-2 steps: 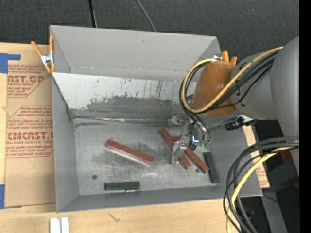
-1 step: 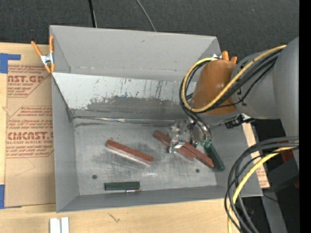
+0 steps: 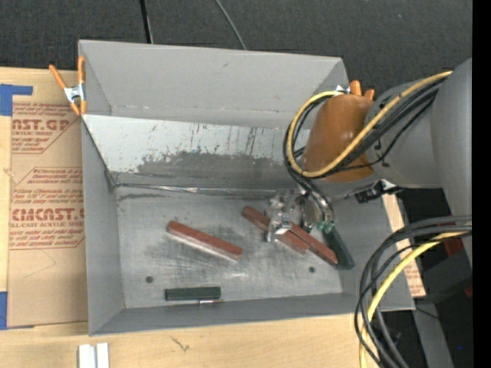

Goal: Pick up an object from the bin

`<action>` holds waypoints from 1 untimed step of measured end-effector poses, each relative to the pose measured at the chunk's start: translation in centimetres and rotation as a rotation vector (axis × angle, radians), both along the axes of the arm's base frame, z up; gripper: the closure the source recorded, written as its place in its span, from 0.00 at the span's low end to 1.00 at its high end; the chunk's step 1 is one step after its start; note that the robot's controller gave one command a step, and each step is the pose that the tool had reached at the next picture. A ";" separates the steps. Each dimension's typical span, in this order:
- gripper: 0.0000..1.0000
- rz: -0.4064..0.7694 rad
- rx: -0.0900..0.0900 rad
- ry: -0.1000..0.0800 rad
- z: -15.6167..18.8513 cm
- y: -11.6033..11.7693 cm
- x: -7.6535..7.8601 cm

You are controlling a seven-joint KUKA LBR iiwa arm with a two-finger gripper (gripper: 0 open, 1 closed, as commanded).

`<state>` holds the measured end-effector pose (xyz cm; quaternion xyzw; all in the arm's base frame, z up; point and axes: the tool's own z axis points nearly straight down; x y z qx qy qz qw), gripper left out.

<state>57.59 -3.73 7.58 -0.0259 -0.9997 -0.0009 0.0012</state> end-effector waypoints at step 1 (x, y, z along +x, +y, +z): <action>1.00 0.001 0.000 0.000 0.5 0.0 -0.1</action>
Offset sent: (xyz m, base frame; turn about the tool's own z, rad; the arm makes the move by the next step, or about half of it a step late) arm -0.0001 0.0001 0.0040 0.0000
